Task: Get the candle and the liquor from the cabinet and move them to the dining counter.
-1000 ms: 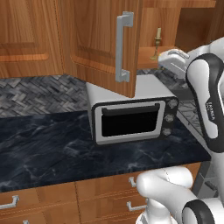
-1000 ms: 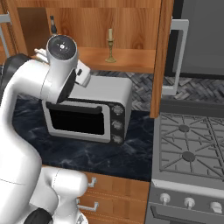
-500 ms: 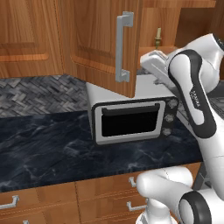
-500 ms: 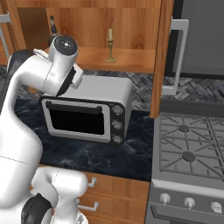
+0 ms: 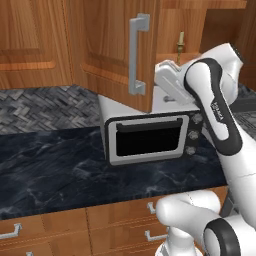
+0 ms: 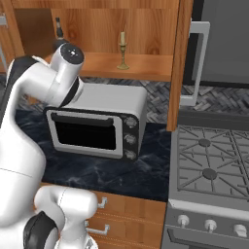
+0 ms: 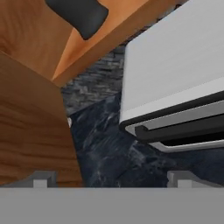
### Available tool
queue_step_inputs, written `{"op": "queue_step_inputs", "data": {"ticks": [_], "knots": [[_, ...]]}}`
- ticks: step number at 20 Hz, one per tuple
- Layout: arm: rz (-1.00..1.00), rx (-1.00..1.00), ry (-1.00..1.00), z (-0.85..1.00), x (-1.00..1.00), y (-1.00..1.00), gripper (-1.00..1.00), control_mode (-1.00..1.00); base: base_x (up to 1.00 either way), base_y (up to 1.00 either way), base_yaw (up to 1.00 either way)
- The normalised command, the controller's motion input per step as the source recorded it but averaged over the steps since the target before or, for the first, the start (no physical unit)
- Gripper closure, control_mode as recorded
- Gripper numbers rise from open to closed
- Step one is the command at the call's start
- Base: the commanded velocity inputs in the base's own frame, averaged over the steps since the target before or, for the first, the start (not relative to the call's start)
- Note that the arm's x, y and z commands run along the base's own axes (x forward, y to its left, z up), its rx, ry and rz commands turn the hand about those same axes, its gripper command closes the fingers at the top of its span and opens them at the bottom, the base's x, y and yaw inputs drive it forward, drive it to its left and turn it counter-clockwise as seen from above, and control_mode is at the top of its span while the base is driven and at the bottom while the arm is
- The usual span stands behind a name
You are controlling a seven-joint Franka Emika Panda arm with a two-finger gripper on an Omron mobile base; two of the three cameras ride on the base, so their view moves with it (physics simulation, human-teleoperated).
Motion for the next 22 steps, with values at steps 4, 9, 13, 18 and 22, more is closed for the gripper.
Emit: {"op": "queue_step_inputs", "data": {"ticks": [4, 9, 13, 18, 22], "knots": [[0.08, 0.01, 0.0, -0.01, -0.56, 0.53, -1.0, -1.0, 0.0, 0.0, 0.0], [0.1, 0.0, 0.0, -0.02, -0.75, 0.6, -1.0, -1.0, 0.0, 0.0, 0.0], [0.06, 0.0, 0.0, -0.02, -0.41, 0.83, -1.0, -1.0, 0.0, 0.0, 0.0], [0.03, -0.01, 0.01, 0.0, -0.08, 0.9, -1.0, -1.0, 0.0, 0.0, 0.0], [0.0, -0.02, 0.0, 0.0, 0.0, 0.75, -1.0, -1.0, 0.0, 0.0, 0.0]]}}
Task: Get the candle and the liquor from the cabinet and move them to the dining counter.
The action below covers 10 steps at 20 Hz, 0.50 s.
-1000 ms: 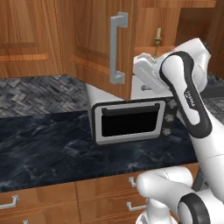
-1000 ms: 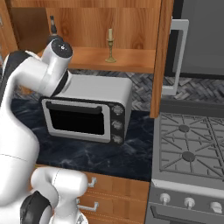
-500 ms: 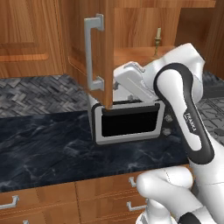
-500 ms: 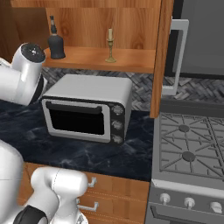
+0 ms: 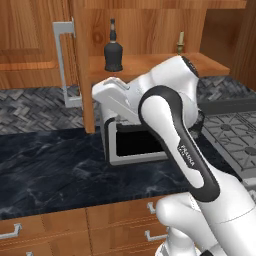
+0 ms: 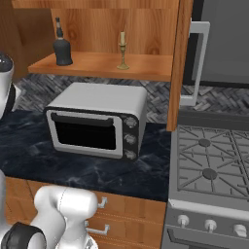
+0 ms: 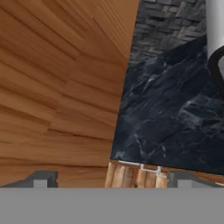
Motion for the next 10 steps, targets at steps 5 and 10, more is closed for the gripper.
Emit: {"op": "queue_step_inputs", "data": {"ticks": [5, 10], "knots": [[0.0, -0.01, 0.02, -0.01, 0.0, 0.06, -1.0, -1.0, 0.0, 0.0, 0.0], [-0.01, 0.0, -0.01, -0.03, 0.0, -0.34, -1.0, -1.0, 0.0, 0.0, 0.0]]}}
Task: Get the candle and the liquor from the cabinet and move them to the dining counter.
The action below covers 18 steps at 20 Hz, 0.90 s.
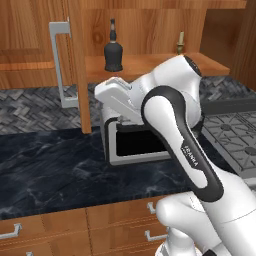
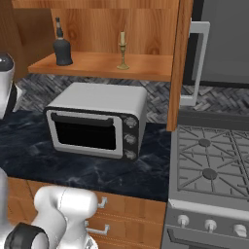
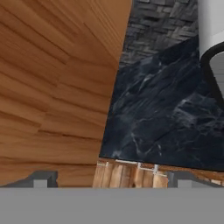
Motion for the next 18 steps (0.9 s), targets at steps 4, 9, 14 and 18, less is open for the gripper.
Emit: {"op": "queue_step_inputs", "data": {"ticks": [4, 9, 14, 18], "knots": [[-0.1, 0.0, -0.12, 0.0, -0.12, -0.83, -1.0, -1.0, 0.0, 0.0, 0.0], [-0.13, 0.0, -0.14, 0.0, -0.04, -0.89, -1.0, -1.0, 0.0, 0.0, 0.0], [-0.14, 0.0, -0.15, 0.0, 0.0, -0.9, -1.0, -1.0, 0.0, 0.0, 0.0], [-0.15, -0.05, -0.11, 0.0, 0.01, -0.83, -1.0, -1.0, 0.0, 0.0, 0.0]]}}
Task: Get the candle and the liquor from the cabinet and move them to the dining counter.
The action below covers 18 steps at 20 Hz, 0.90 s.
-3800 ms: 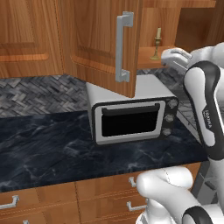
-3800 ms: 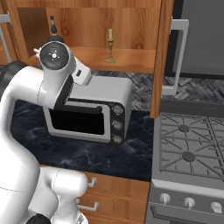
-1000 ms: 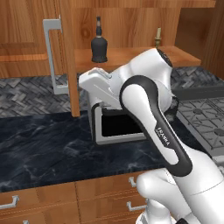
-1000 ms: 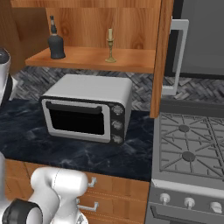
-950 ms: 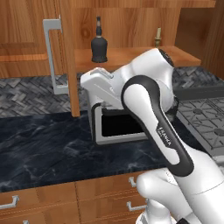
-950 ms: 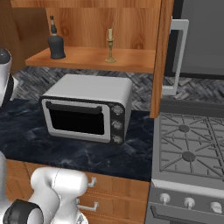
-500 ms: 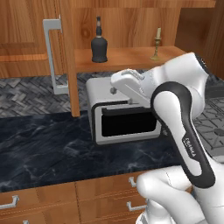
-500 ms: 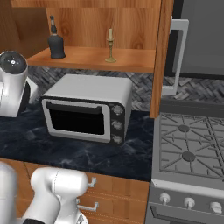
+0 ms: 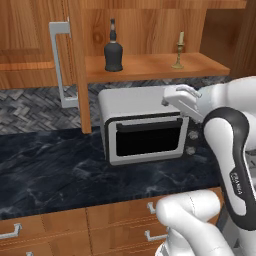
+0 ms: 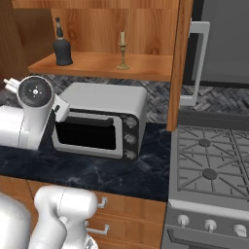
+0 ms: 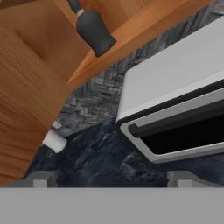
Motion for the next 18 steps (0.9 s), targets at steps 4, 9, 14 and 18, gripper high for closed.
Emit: {"op": "queue_step_inputs", "data": {"ticks": [4, 9, 14, 18], "knots": [[-0.13, -0.09, -0.03, -0.09, 0.11, -0.67, -1.0, -1.0, 0.0, 0.0, 0.0], [-0.06, -0.09, 0.0, -0.44, 0.2, -0.49, -1.0, -1.0, 0.0, 0.0, 0.0], [-0.04, -0.11, -0.04, -0.01, 0.43, -0.36, -1.0, -1.0, 0.0, 0.0, 0.0], [-0.05, -0.13, 0.0, 0.18, 0.65, -0.36, -1.0, -1.0, 0.0, 0.0, 0.0]]}}
